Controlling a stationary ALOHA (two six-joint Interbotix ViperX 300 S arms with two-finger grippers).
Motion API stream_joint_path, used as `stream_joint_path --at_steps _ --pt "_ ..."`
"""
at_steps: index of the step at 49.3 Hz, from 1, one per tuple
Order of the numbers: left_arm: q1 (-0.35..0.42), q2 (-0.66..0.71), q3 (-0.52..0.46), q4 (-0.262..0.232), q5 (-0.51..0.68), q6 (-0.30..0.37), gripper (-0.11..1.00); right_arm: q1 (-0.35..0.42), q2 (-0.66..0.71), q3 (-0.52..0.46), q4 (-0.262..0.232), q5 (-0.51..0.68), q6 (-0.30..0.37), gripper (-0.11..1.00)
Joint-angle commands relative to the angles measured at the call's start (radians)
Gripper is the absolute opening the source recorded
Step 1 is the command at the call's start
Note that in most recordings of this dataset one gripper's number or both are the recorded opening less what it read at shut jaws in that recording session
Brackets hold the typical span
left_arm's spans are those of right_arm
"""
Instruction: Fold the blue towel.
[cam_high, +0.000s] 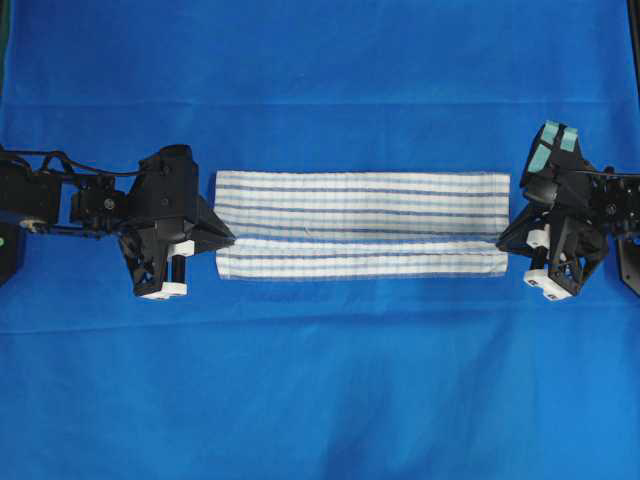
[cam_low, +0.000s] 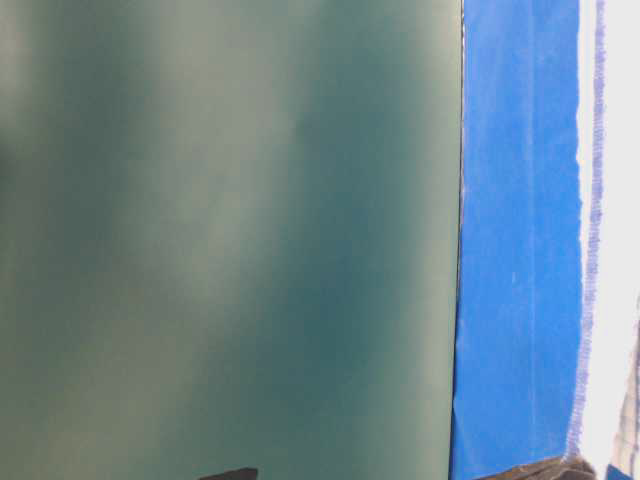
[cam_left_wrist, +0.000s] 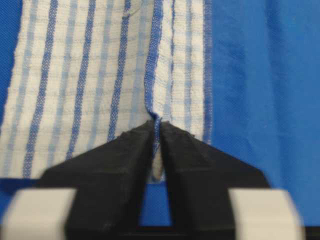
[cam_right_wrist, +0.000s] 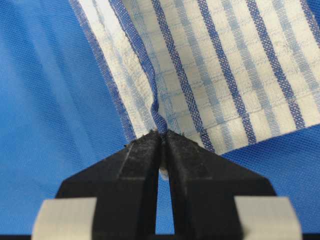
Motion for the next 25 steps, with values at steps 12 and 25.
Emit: stream_joint_path --at_steps 12,25 --pt "-0.002 -0.025 -0.012 -0.002 0.0 0.011 0.78 0.003 -0.015 -0.035 -0.006 -0.006 0.0 0.55" --pt "0.049 -0.081 -0.014 0.0 0.034 0.02 0.74 -0.041 -0.092 -0.043 -0.075 0.006 0.0 0.66"
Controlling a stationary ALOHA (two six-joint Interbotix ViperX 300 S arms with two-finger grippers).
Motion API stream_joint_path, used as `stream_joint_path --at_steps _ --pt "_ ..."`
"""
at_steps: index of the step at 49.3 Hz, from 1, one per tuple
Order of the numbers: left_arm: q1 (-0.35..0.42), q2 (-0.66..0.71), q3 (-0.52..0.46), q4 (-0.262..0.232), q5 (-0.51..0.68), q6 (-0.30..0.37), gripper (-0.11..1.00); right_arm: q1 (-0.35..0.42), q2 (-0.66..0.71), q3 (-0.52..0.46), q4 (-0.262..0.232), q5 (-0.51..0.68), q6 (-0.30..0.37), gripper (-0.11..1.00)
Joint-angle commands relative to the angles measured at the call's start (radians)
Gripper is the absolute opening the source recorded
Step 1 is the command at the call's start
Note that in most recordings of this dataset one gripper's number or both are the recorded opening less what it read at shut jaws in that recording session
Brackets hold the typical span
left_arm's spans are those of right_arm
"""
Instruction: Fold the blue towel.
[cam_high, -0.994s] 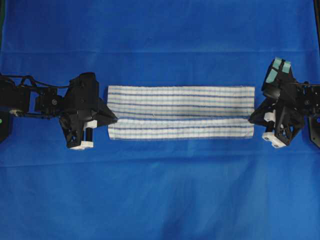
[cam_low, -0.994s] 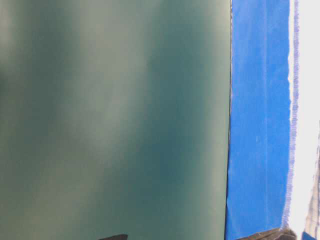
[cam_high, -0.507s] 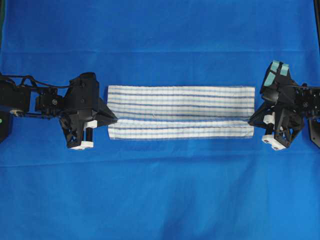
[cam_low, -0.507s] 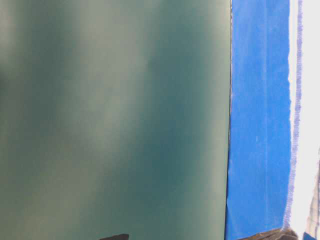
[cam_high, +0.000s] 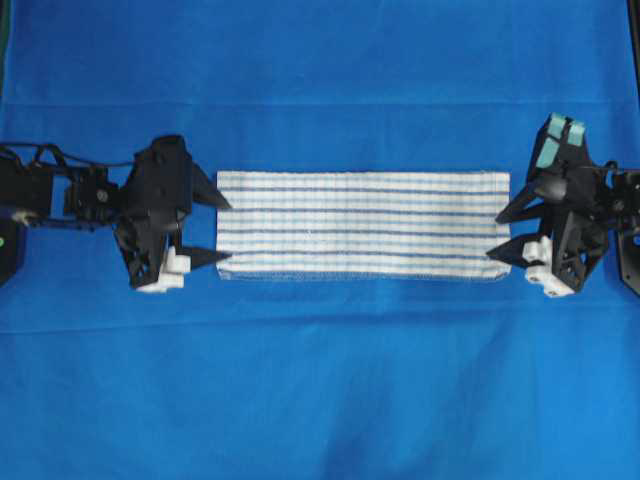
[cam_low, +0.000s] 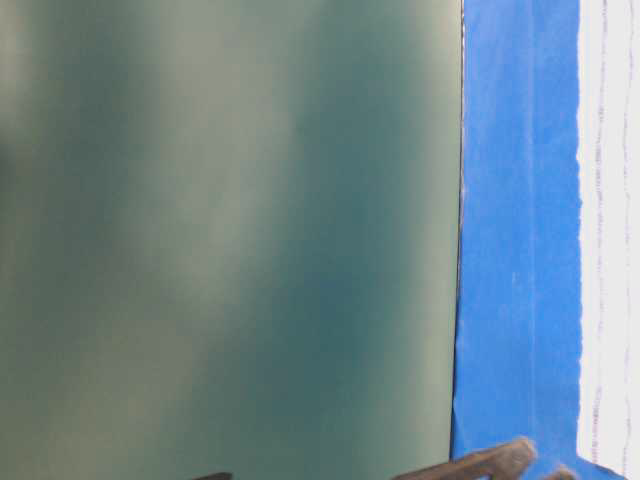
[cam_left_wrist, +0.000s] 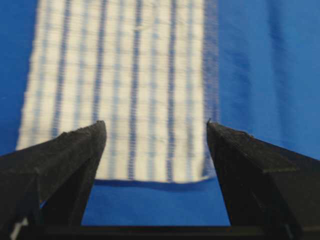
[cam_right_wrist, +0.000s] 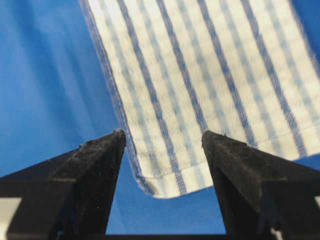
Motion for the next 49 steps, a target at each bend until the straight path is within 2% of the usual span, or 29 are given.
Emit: stream_joint_path --at_steps 1,10,20,35,49 --pt "0.026 -0.029 -0.015 0.0 -0.002 0.003 0.75 -0.038 -0.031 -0.015 -0.029 0.006 0.0 0.66" --pt "0.083 -0.026 -0.021 0.0 -0.002 0.003 0.75 -0.141 -0.051 -0.009 -0.094 0.028 0.0 0.66" --pt "0.106 -0.002 -0.031 0.0 -0.005 0.011 0.74 -0.204 -0.005 -0.011 -0.152 0.049 0.0 0.66" --pt "0.183 0.156 -0.06 0.0 -0.048 0.041 0.74 -0.282 0.175 -0.025 -0.192 0.005 0.0 0.66" --pt "0.225 0.258 -0.052 0.0 -0.101 0.043 0.74 -0.298 0.288 -0.028 -0.216 -0.071 0.0 0.66"
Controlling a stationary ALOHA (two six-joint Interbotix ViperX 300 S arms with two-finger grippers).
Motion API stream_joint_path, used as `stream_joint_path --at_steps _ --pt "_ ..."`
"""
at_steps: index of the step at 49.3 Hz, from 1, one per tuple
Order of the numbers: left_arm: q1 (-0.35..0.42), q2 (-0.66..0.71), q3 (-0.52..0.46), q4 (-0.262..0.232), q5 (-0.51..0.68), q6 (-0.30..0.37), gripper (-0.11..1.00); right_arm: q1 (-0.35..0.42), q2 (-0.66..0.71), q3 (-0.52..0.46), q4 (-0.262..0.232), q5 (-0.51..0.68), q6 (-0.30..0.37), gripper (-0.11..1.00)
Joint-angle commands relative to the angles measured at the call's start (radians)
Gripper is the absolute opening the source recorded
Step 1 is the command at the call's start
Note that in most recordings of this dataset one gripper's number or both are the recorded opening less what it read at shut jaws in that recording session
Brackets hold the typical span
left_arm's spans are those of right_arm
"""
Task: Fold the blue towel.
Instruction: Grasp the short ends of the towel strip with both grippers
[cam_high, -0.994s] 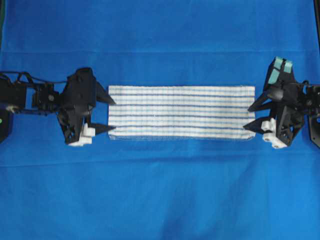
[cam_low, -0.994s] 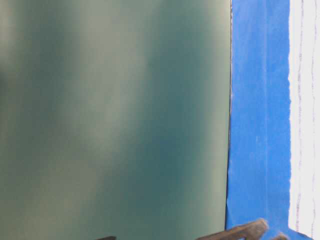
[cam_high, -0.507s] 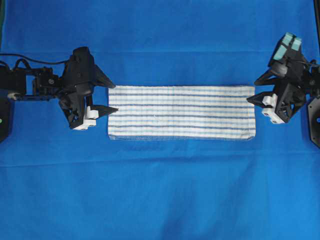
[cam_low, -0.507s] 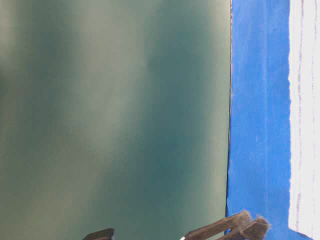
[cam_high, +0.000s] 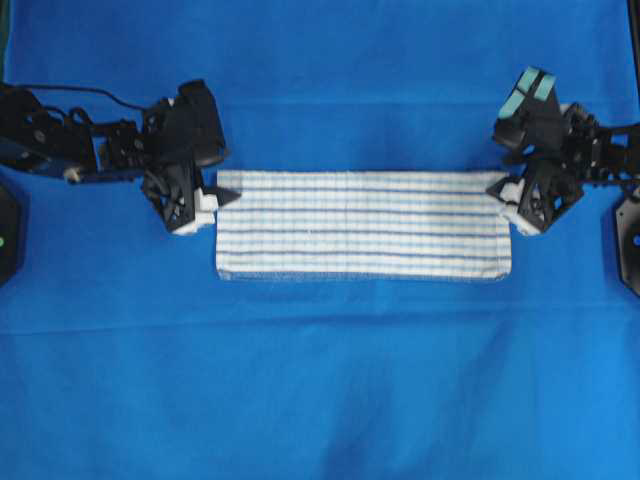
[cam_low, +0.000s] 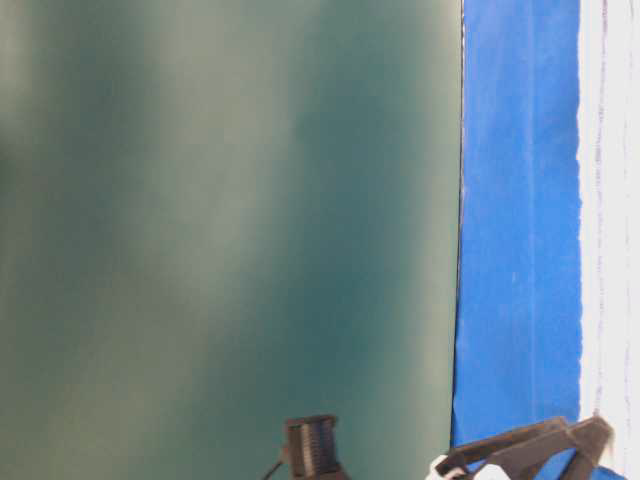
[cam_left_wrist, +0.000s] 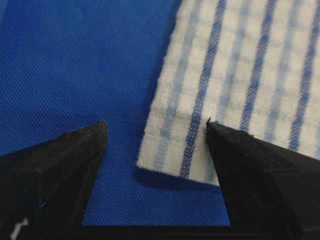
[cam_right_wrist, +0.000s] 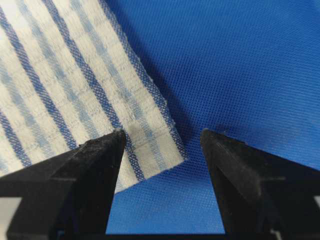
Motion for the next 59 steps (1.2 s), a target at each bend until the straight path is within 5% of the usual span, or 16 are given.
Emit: stream_joint_path --at_steps 1,18,29,34,48,59 --pt "0.0 0.011 -0.011 0.0 -0.018 0.002 0.74 -0.003 0.017 -0.017 -0.003 -0.014 0.0 0.66" --pt "0.0 0.029 -0.008 0.0 0.003 0.002 0.65 -0.003 0.034 -0.012 -0.012 -0.028 -0.011 0.6" --pt "-0.006 0.029 -0.011 0.0 0.069 0.031 0.19 -0.003 0.032 -0.014 -0.012 -0.037 -0.02 0.04" --pt "-0.014 0.028 -0.014 0.0 0.074 0.038 0.02 -0.002 0.031 -0.014 -0.012 -0.043 -0.023 0.04" --pt "-0.014 -0.031 -0.025 0.0 0.121 0.038 0.02 -0.003 -0.034 -0.023 -0.009 -0.023 -0.015 0.03" --pt "-0.025 -0.164 -0.058 0.0 0.247 0.037 0.02 0.009 -0.183 -0.063 -0.008 0.112 -0.009 0.03"
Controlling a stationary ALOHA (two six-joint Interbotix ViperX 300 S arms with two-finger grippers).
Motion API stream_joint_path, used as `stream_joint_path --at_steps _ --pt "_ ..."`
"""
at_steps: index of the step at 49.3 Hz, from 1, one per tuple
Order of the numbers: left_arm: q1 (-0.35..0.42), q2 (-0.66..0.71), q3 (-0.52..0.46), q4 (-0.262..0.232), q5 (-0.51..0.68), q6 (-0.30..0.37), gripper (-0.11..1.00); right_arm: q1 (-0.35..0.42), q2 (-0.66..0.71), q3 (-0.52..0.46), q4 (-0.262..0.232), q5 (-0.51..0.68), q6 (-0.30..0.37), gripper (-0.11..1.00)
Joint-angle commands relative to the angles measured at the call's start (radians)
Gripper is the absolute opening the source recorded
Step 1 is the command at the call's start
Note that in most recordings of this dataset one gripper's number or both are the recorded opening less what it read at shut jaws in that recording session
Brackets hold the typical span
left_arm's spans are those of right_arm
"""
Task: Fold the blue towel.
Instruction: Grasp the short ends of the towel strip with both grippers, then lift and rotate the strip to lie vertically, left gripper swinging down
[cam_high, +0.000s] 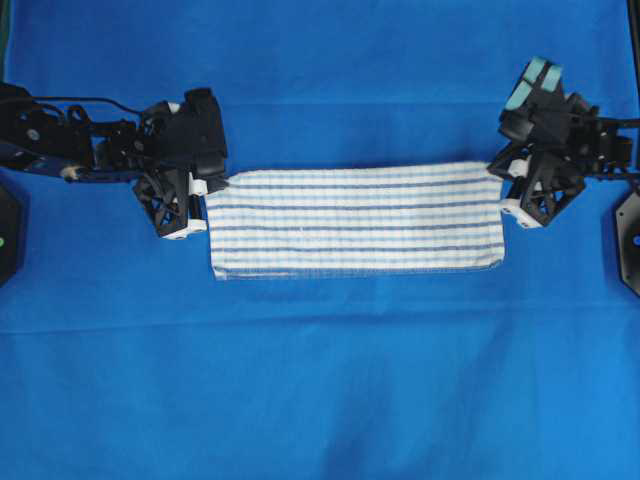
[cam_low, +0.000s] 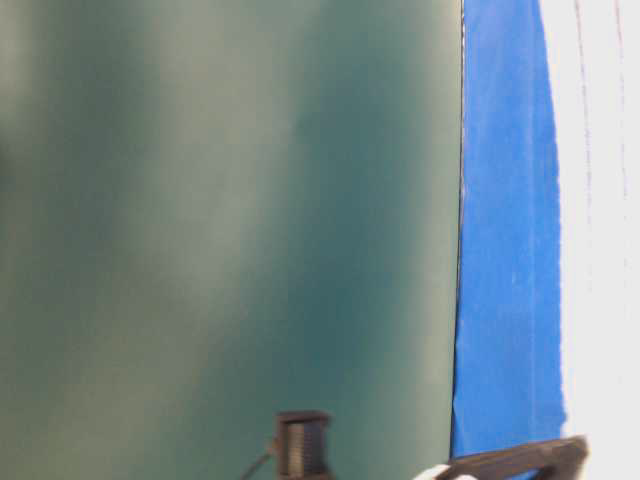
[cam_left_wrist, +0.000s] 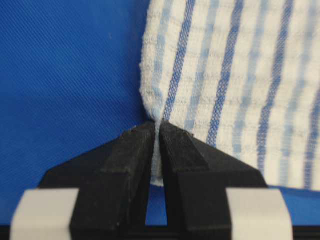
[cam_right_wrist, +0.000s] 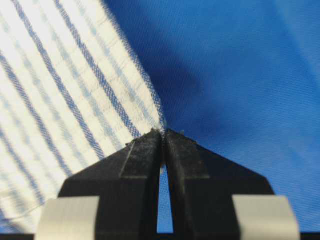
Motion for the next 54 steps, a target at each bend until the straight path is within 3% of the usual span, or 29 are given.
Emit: stream_joint_path --at_steps 1,16,28,40,54 --pt "-0.009 -0.067 -0.028 0.0 0.035 0.002 0.02 0.011 -0.067 -0.034 0.003 0.057 0.006 0.04" --pt "-0.063 -0.166 -0.063 0.0 0.057 -0.002 0.02 0.083 -0.258 -0.066 0.038 0.173 0.009 0.03" --pt "-0.114 -0.163 -0.091 0.0 0.051 -0.011 0.02 0.092 -0.273 -0.067 0.038 0.172 0.009 0.03" --pt "-0.242 -0.121 -0.167 -0.003 -0.008 -0.043 0.02 -0.003 -0.215 -0.097 -0.011 0.097 0.008 0.04" --pt "-0.354 0.011 -0.357 -0.003 -0.066 -0.066 0.02 -0.163 -0.1 -0.153 -0.041 -0.011 -0.008 0.03"
